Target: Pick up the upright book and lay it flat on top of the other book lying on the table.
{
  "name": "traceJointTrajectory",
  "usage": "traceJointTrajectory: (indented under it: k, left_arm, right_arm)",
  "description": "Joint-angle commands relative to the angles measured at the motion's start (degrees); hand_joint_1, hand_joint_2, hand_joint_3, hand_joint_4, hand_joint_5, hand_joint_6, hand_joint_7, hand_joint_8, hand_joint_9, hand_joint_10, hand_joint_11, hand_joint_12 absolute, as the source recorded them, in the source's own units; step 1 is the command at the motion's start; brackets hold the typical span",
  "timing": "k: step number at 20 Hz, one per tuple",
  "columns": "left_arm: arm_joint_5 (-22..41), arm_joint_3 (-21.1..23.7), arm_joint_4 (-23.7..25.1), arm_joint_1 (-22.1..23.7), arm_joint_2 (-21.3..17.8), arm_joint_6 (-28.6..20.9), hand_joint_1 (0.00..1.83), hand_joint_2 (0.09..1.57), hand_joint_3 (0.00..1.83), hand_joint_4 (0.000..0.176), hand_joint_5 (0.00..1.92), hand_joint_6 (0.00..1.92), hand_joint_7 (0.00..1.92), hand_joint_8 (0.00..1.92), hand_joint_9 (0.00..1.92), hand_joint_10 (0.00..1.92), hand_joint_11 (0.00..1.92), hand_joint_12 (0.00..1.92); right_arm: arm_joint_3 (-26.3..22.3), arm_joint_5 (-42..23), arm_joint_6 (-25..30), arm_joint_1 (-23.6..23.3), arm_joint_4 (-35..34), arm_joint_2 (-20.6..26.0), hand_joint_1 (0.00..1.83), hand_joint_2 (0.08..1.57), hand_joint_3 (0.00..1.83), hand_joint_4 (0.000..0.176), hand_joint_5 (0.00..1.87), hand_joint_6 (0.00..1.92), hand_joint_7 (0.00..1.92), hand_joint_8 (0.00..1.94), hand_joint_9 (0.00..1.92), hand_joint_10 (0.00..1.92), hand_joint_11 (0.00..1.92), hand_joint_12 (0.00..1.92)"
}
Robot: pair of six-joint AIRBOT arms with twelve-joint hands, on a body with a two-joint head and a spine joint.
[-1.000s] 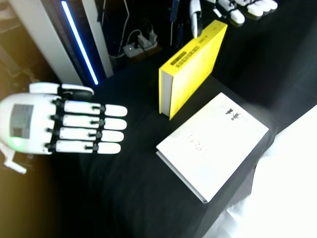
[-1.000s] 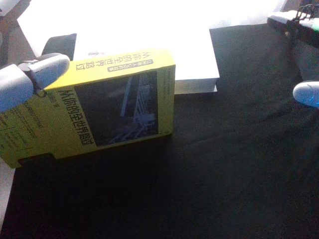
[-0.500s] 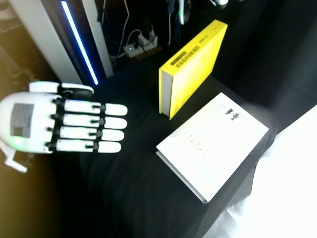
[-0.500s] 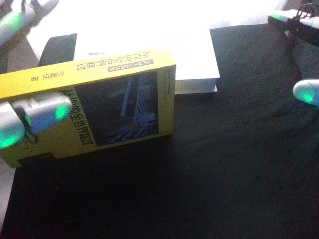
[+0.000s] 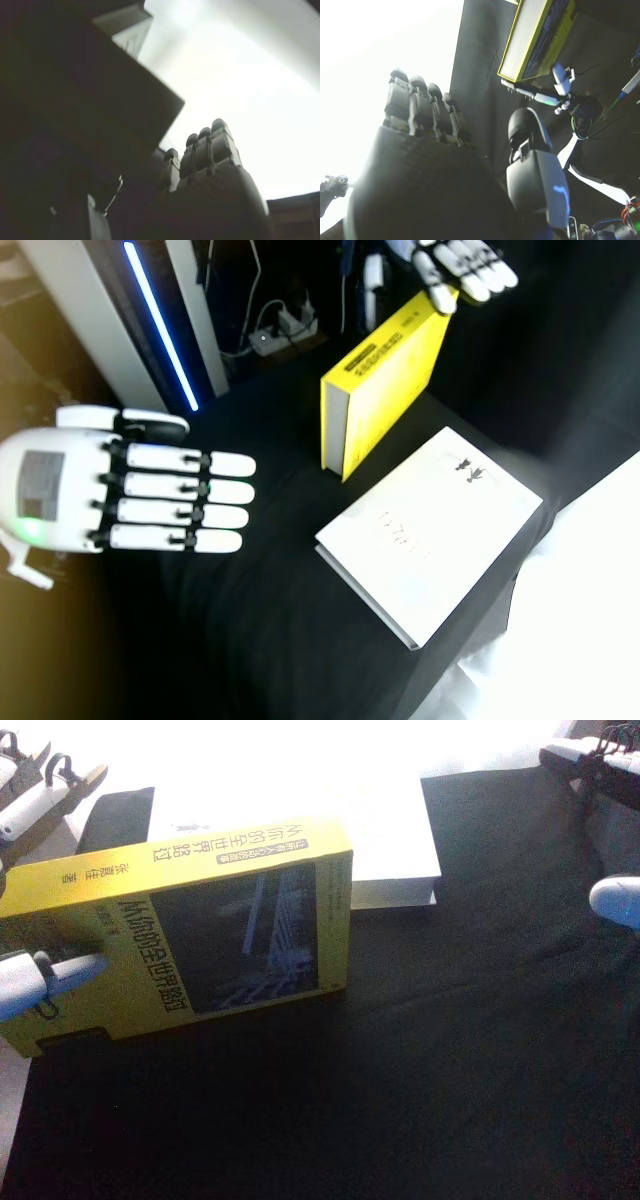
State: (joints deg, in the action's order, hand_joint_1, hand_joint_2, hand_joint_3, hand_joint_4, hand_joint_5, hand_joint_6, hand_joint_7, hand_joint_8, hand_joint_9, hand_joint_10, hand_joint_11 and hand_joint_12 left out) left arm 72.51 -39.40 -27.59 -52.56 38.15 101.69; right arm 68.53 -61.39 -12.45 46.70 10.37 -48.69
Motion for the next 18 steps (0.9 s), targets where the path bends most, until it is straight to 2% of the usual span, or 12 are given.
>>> traceJointTrajectory:
  k: [1,2,3,4,5,6,7,9,10,12,15,18]
  left_arm:
    - [6.74,-0.36,1.54,0.5,0.1,-0.41,0.67,1.07,0.01,0.176,0.03,0.01,0.15,0.03,0.1,0.17,0.0,0.78]
    - [6.57,-0.52,1.39,0.49,0.35,-0.89,0.78,1.07,0.0,0.155,0.21,0.05,0.37,0.09,0.27,0.49,0.0,1.37]
    - [6.25,-0.76,1.39,0.4,0.62,-1.81,0.91,1.08,0.0,0.048,0.54,0.15,0.74,0.15,0.66,0.55,0.33,1.48]
    - [6.14,-1.12,1.39,0.08,0.95,-3.21,0.96,1.07,0.0,0.0,0.7,0.15,0.93,0.12,0.84,0.48,0.45,1.48]
    - [6.35,-1.87,1.38,-0.77,1.4,-6.58,1.26,1.1,0.01,0.0,0.8,0.88,1.15,0.79,1.15,0.56,0.67,1.54]
    - [6.85,-2.51,1.39,-1.65,1.55,-10.0,1.27,1.11,0.0,0.0,0.86,0.91,1.12,0.96,1.3,0.66,0.96,1.39]
    - [7.45,-2.77,1.62,-2.38,1.53,-11.98,1.27,1.11,0.0,0.0,0.86,0.91,1.12,0.96,1.3,0.66,0.96,1.39]
    - [11.1,-2.71,2.61,-4.61,0.8,-16.75,1.28,1.07,0.0,0.0,1.01,0.74,1.18,0.91,1.42,0.65,1.29,1.02]
    - [13.67,-2.16,3.08,-5.88,0.15,-17.99,1.28,1.07,0.0,0.0,0.99,0.78,1.18,0.89,1.38,0.71,1.24,1.15]
    - [16.46,-1.11,3.84,-7.14,-0.78,-18.14,1.28,1.07,0.0,0.0,0.98,0.81,1.18,0.89,1.36,0.74,1.21,1.23]
    - [18.37,-0.18,5.29,-7.77,-1.75,-18.37,1.28,1.07,0.0,0.0,0.97,0.86,1.21,0.78,1.31,0.67,1.16,1.2]
    - [21.89,0.58,7.27,-8.22,-2.5,-19.07,1.28,1.07,0.0,0.0,0.96,0.84,1.21,0.8,1.37,0.54,1.19,1.09]
  right_arm:
    - [-0.12,-6.6,0.36,-0.23,-2.28,0.55,0.44,1.28,0.08,0.0,0.0,0.0,0.0,0.0,0.0,0.0,0.0,0.0]
    - [-0.13,-6.61,0.36,-0.23,-2.28,0.55,0.43,1.28,0.08,0.0,0.0,0.0,0.0,0.0,0.0,0.0,0.0,0.0]
    - [-0.14,-6.61,0.36,-0.23,-2.28,0.55,0.44,1.28,0.08,0.0,0.0,0.0,0.0,0.0,0.0,0.0,0.0,0.0]
    - [-0.17,-6.61,0.36,-0.23,-2.27,0.56,0.4,1.28,0.08,0.0,0.0,0.0,0.0,0.0,0.0,0.0,0.0,0.0]
    - [-0.2,-6.61,0.36,-0.23,-2.27,0.57,0.38,1.28,0.08,0.0,0.0,0.0,0.0,0.0,0.0,0.0,0.0,0.0]
    - [-0.21,-6.61,0.36,-0.22,-2.27,0.57,0.38,1.29,0.08,0.0,0.0,0.0,0.0,0.0,0.0,0.0,0.0,0.0]
    - [-0.21,-6.61,0.36,-0.22,-2.27,0.56,0.38,1.29,0.08,0.0,0.0,0.0,0.0,0.0,0.0,0.0,0.0,0.0]
    - [-0.18,-6.6,0.36,-0.22,-2.27,0.56,0.43,1.28,0.08,0.0,0.0,0.0,0.0,0.0,0.0,0.0,0.0,0.0]
    - [-0.17,-6.6,0.36,-0.22,-2.28,0.55,0.42,1.29,0.08,0.0,0.0,0.0,0.0,0.0,0.0,0.0,0.0,0.0]
    - [-0.17,-6.6,0.36,-0.23,-2.3,0.55,0.42,1.29,0.08,0.0,0.0,0.0,0.0,0.0,0.0,0.0,0.0,0.0]
    - [-0.1,-6.59,0.36,-0.24,-2.37,0.55,0.41,1.31,0.08,0.0,0.0,0.0,0.0,0.0,0.0,0.0,0.0,0.0]
    - [-0.03,-6.59,0.36,-0.24,-2.62,0.55,0.4,1.33,0.08,0.0,0.0,0.0,0.0,0.0,0.0,0.0,0.0,0.0]
